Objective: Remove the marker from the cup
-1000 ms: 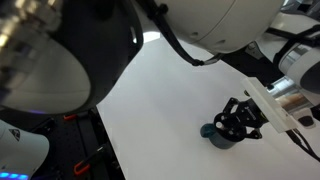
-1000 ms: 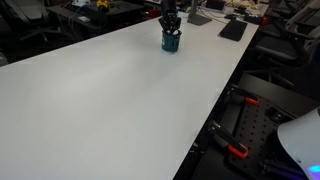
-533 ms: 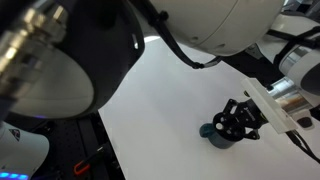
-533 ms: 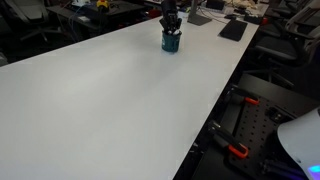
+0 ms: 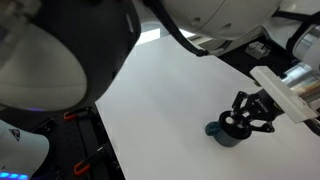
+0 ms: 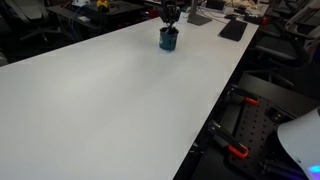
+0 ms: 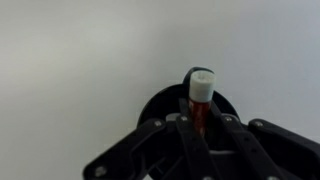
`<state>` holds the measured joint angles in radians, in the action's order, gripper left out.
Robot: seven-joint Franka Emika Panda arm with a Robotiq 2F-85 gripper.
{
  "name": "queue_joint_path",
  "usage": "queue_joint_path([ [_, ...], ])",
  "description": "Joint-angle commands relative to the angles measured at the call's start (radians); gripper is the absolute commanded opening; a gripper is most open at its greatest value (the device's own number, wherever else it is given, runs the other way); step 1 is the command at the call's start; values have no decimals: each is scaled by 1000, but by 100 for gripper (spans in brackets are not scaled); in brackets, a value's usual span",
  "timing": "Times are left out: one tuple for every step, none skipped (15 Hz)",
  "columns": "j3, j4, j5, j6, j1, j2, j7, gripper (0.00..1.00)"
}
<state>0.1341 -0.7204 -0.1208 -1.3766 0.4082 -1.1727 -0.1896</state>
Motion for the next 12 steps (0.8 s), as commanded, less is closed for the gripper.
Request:
queue_joint_path([
  [14, 3, 28, 6, -49, 48, 27, 5],
  [14, 6, 34, 10, -60, 57, 23, 5],
  [13, 11, 40, 12, -72, 67, 20, 5],
  [11, 13, 45, 8, -85, 76, 22, 5],
  [8, 20, 50, 4, -101, 81, 15, 5],
  [7, 25, 54, -1, -117, 84, 10, 5],
  [6, 31, 61, -4, -136, 86, -1, 5],
  [5, 36, 66, -10, -158, 85, -6, 5],
  [4, 40, 73, -16, -181, 82, -10, 5],
  [3, 45, 82, -26, -206, 75, -20, 5],
  [1, 46, 91, -37, -230, 69, -32, 5],
  [-1, 44, 104, -53, -257, 60, -43, 5],
])
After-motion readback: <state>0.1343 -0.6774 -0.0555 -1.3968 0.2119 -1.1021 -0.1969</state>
